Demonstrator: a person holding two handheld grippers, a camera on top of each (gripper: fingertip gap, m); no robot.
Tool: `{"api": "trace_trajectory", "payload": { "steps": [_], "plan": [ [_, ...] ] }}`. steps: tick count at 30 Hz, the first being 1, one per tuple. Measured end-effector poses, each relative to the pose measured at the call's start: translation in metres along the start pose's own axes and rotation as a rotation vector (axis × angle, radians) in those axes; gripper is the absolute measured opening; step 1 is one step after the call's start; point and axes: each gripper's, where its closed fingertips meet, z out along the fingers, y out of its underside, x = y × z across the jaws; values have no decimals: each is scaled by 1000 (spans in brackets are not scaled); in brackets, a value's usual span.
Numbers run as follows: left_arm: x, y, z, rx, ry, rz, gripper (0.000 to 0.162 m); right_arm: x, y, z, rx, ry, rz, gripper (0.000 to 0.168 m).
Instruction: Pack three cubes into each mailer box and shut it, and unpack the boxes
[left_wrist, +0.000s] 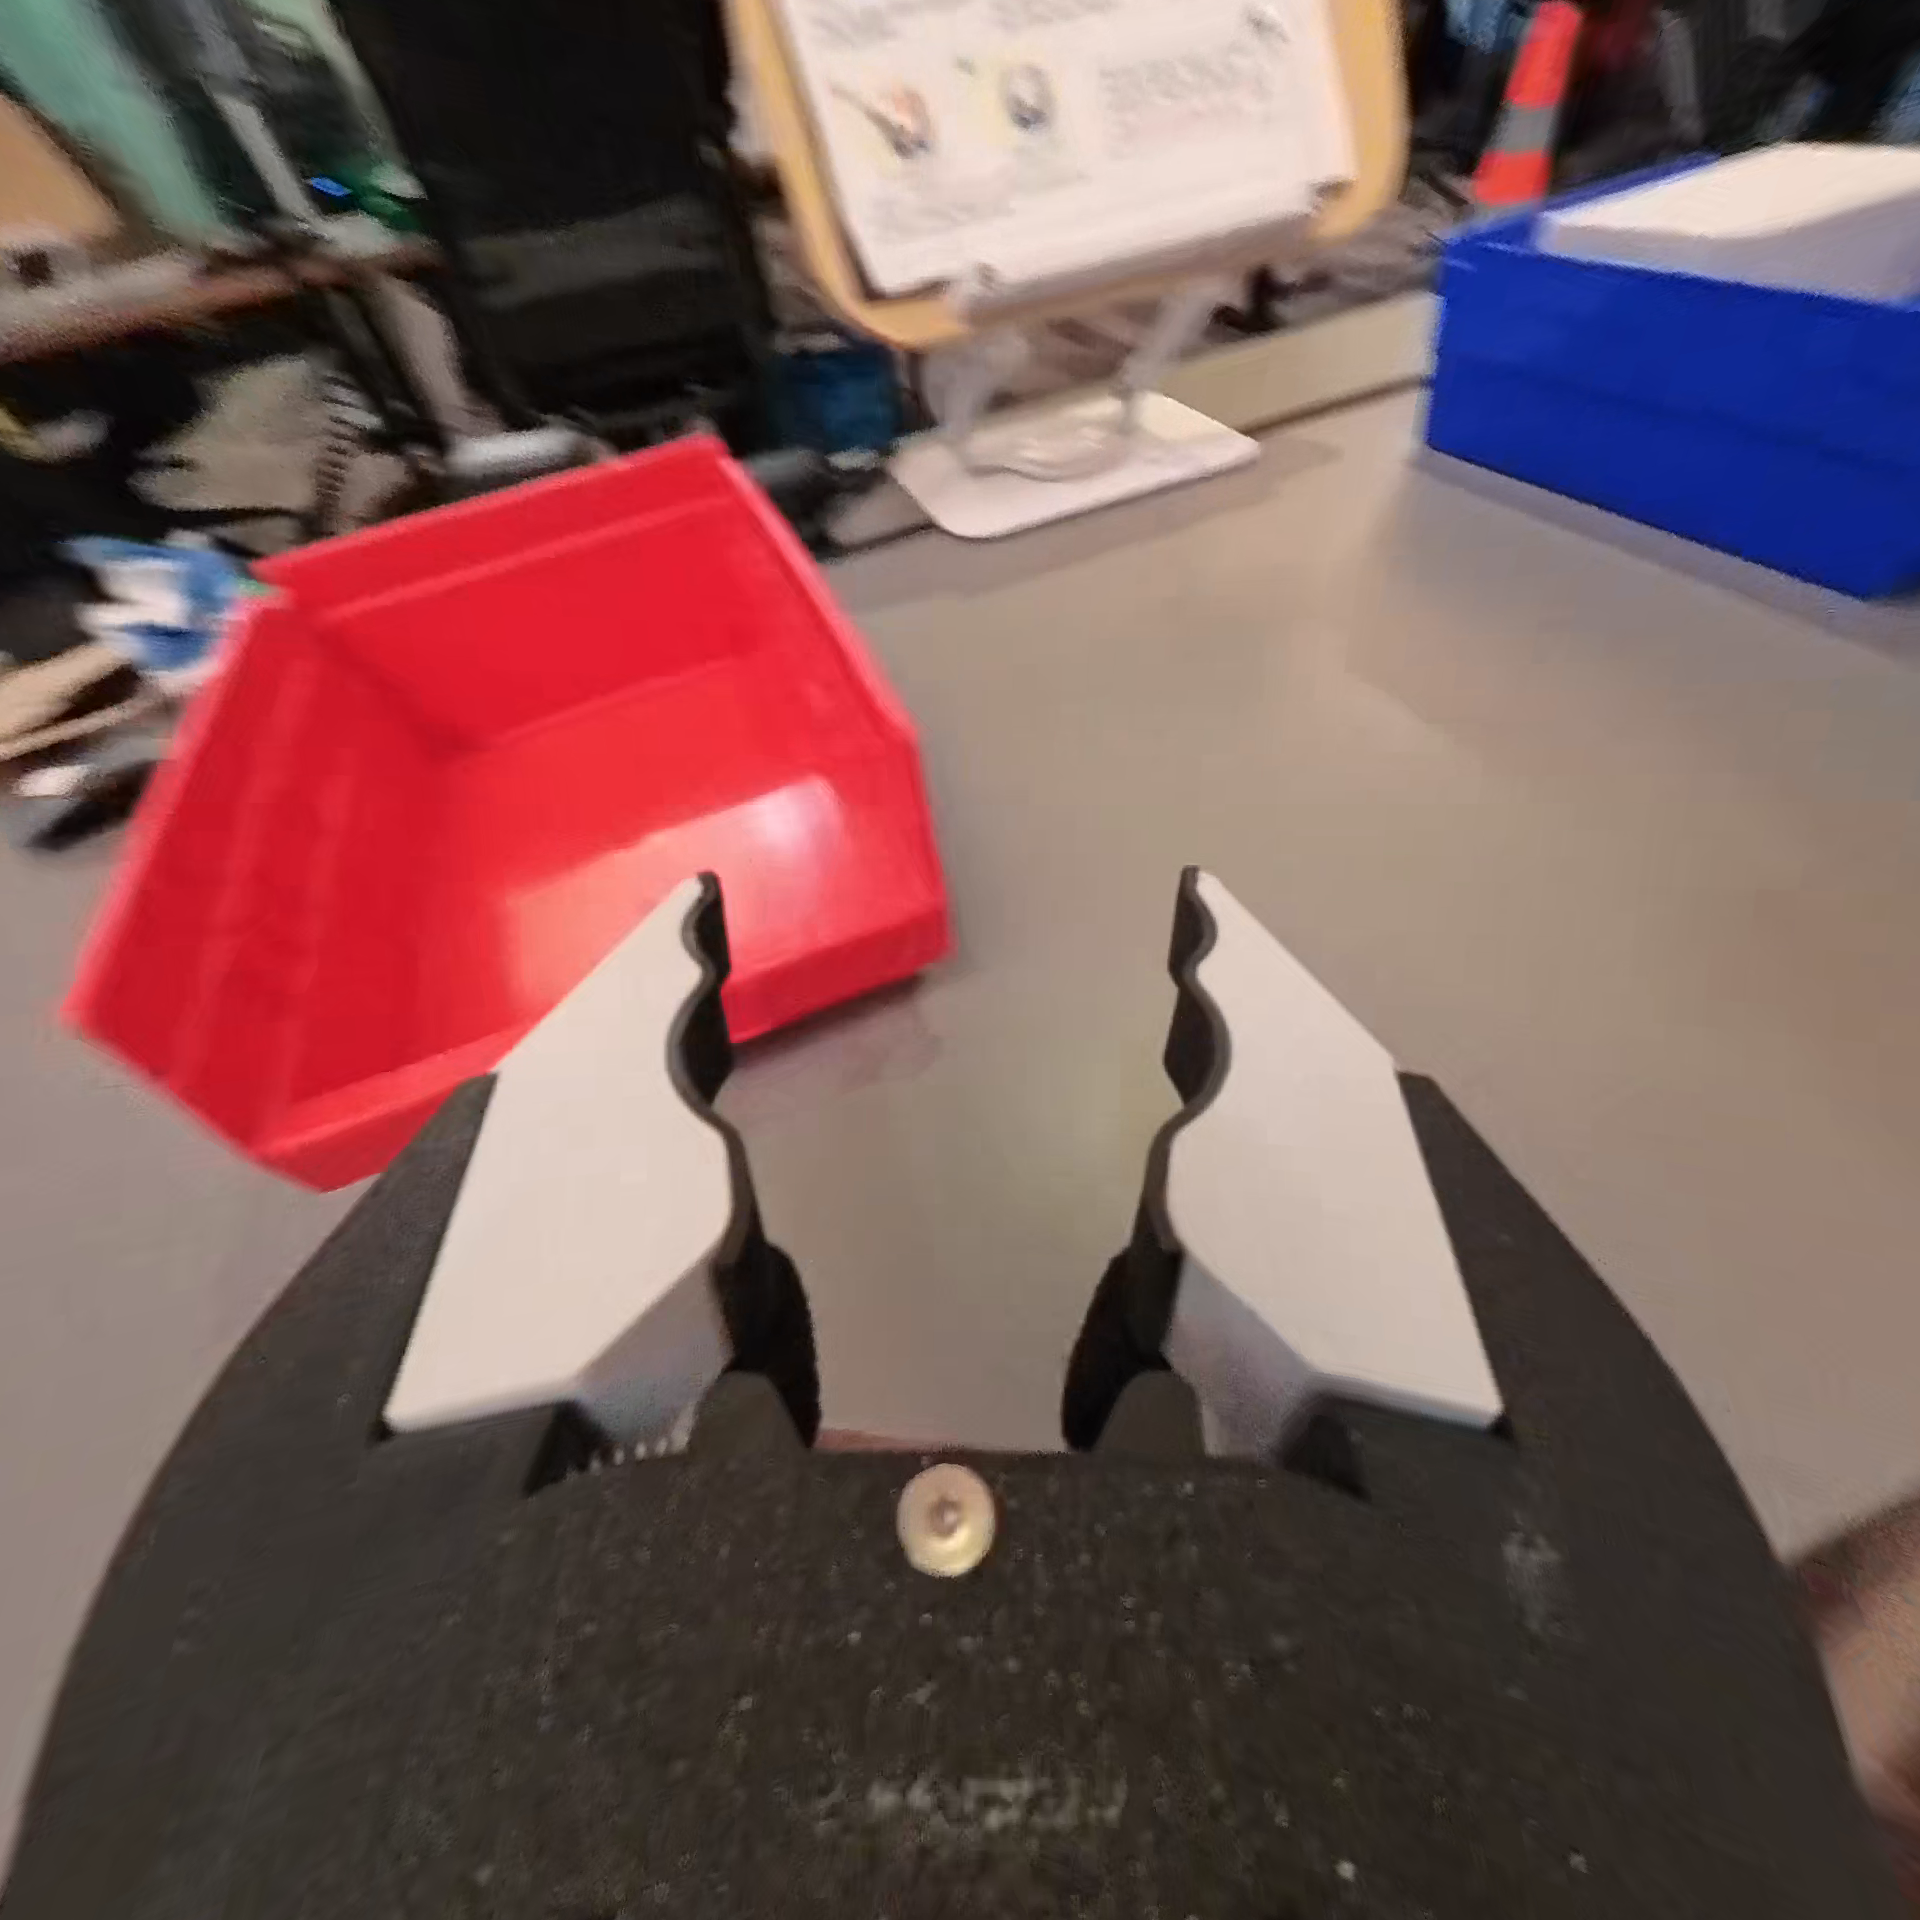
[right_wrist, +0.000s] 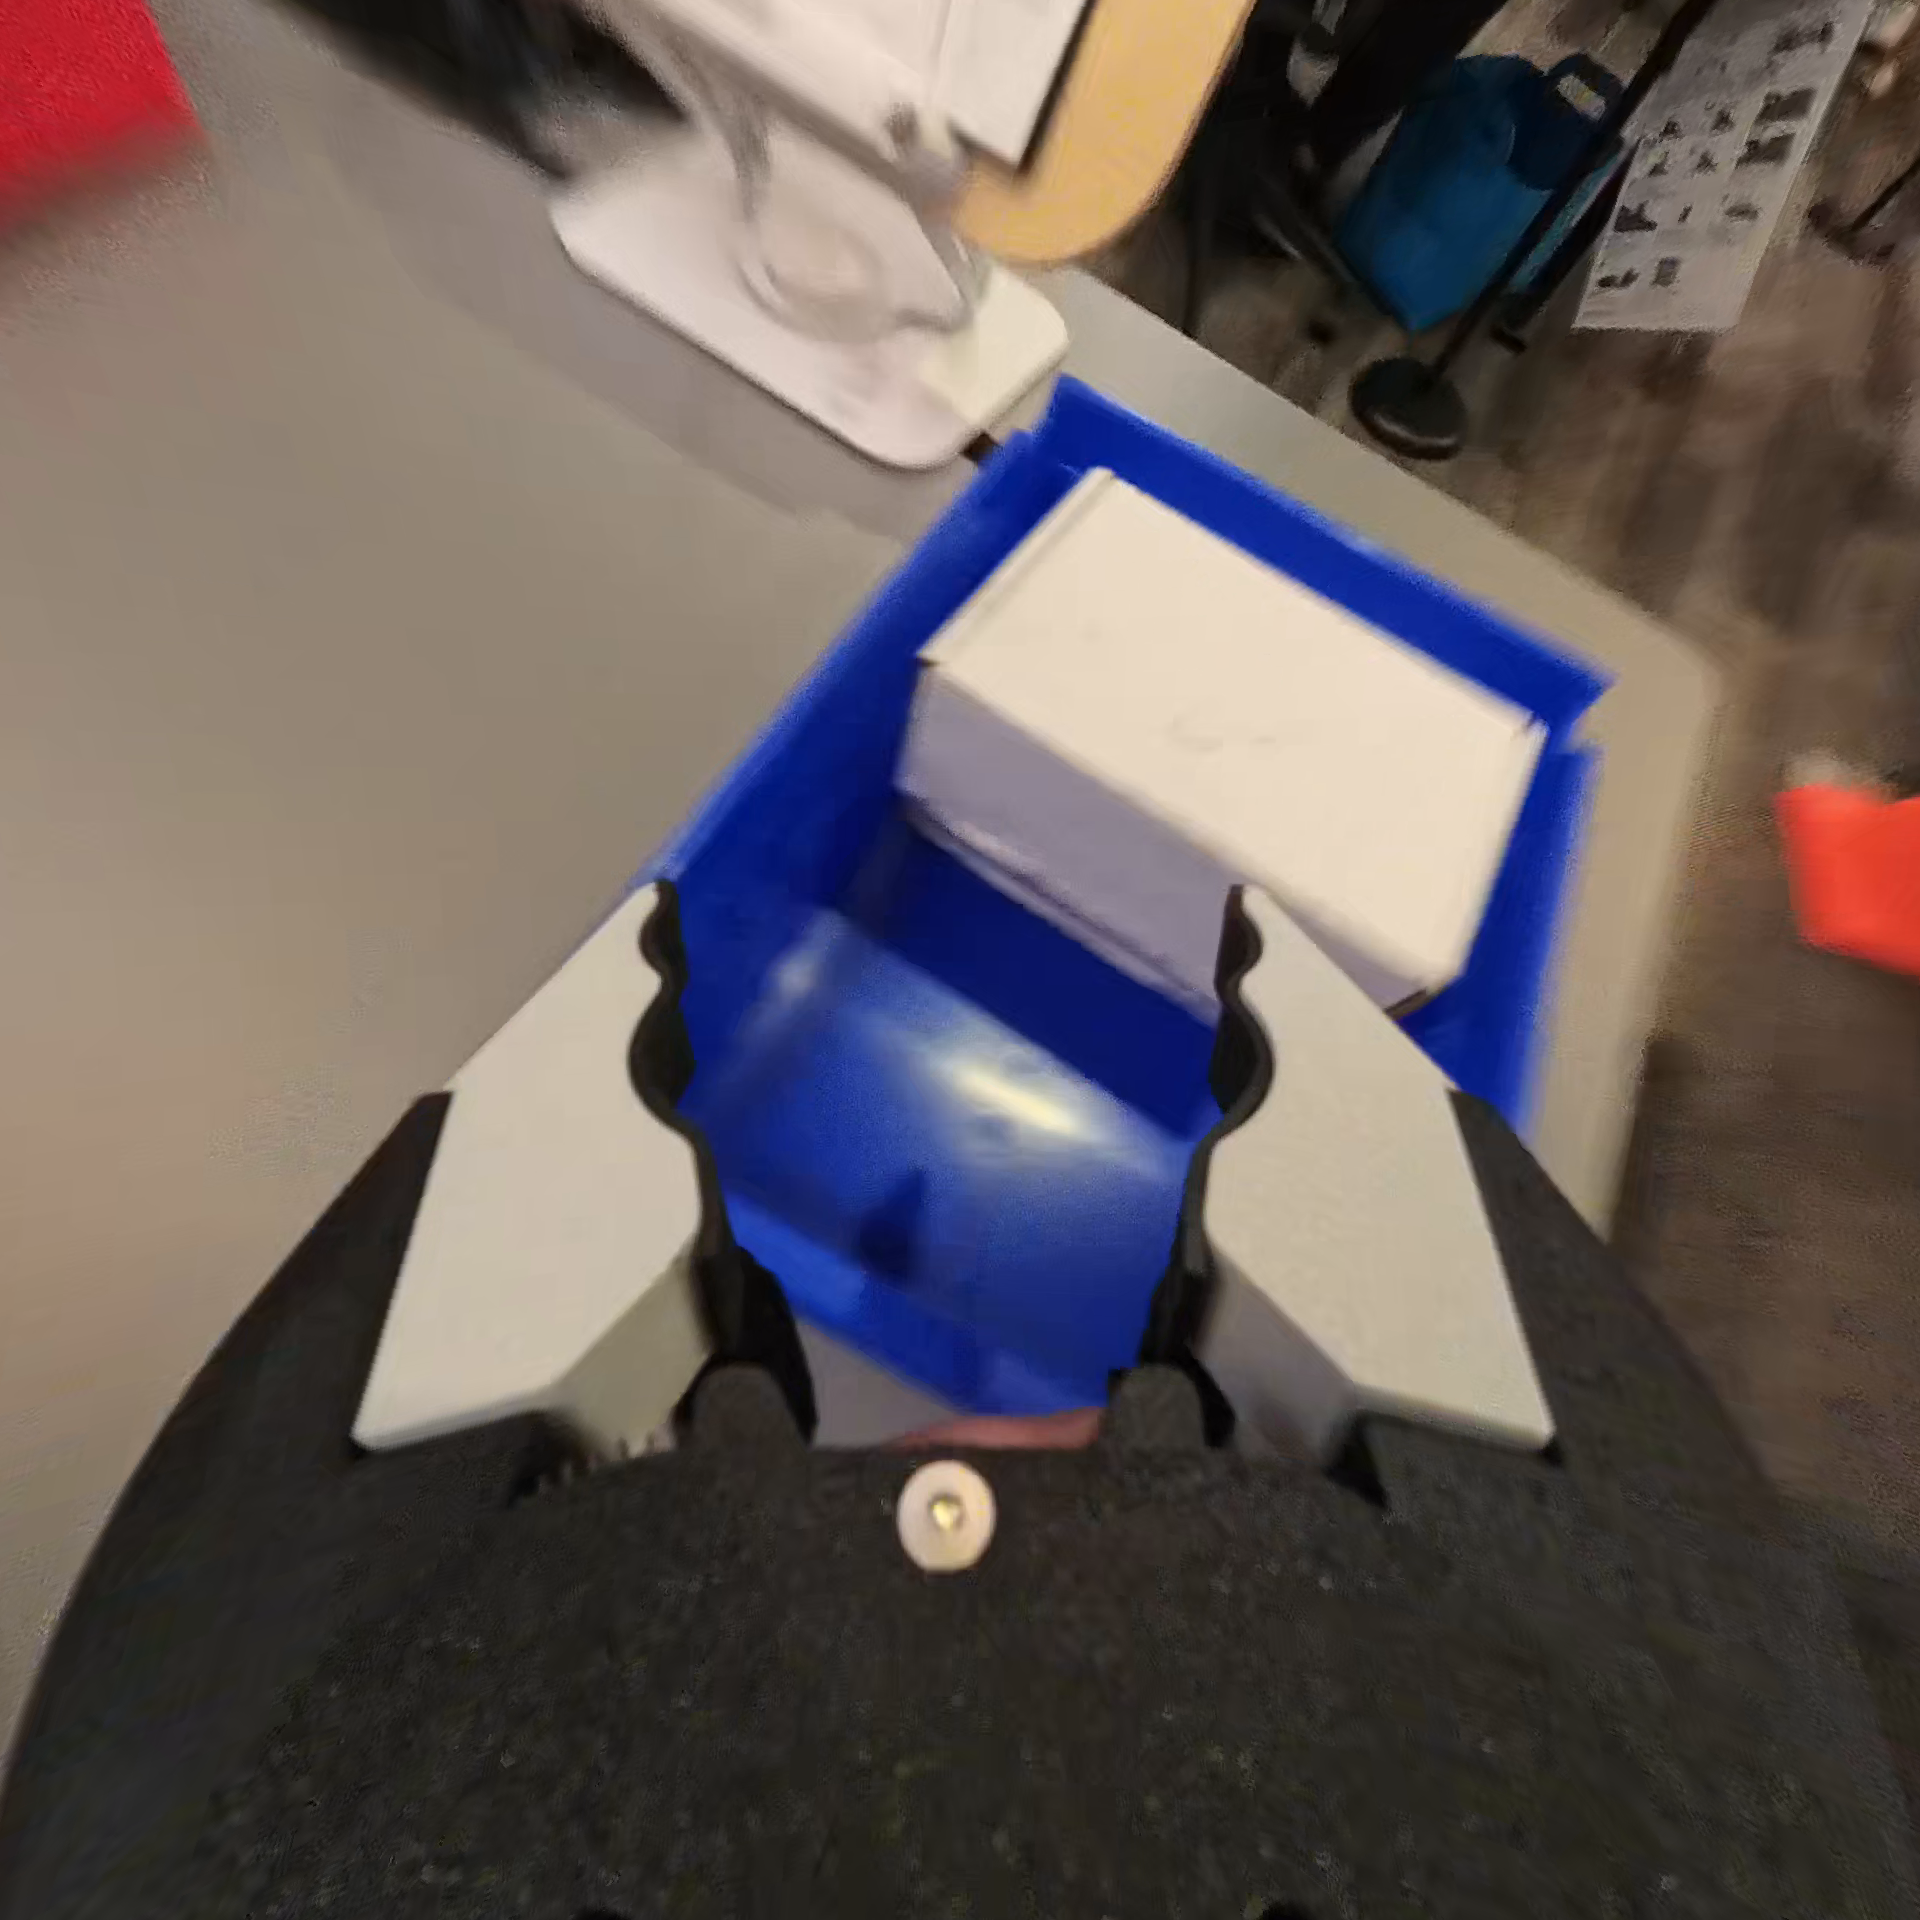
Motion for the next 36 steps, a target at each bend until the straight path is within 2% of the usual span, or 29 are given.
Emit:
{"api": "trace_trajectory", "payload": {
  "steps": [2, 3, 6, 10, 16, 18, 20, 23, 25, 28, 31, 32, 34, 36],
  "plan": [
    [-35, -5, -11, 84, -120, -31, 73, -28, 20, -16, 103, 18, 224, 96],
    [-47, -3, -14, 87, -144, -45, 70, -39, 31, -21, 139, 38, 302, 88],
    [-69, 26, -10, -24, -193, -99, 73, -58, 61, -32, 233, 101, 537, 83],
    [-69, 42, -2, -89, -171, -177, 70, -47, 81, -38, 211, 175, 527, 82],
    [-53, 31, 15, -86, -196, -65, 69, -44, 83, -42, 219, 105, 583, 81],
    [-24, 13, 29, -56, -135, -33, 71, -43, 78, -50, 253, 103, 578, 80],
    [33, -13, 54, -14, -6, -32, 71, -41, 75, -61, 284, 138, 531, 80],
    [170, -48, 100, -4, 338, -43, 73, -31, 79, -79, 275, 246, 419, 80],
    [264, -59, 128, -47, 516, -36, 93, -17, 86, -92, 267, 351, 358, 80],
    [358, -73, 174, -42, 554, -4, 104, 0, 97, -103, 259, 431, 350, 79],
    [404, -70, 216, -116, 522, -44, 117, 7, 104, -107, 262, 424, 394, 78],
    [409, -66, 227, -144, 489, -50, 114, 9, 107, -109, 260, 429, 404, 78],
    [407, -61, 245, -174, 433, -77, 97, 9, 112, -111, 250, 432, 416, 77],
    [403, -56, 256, -213, 418, -126, 70, 9, 118, -111, 229, 437, 417, 77]
  ]
}}
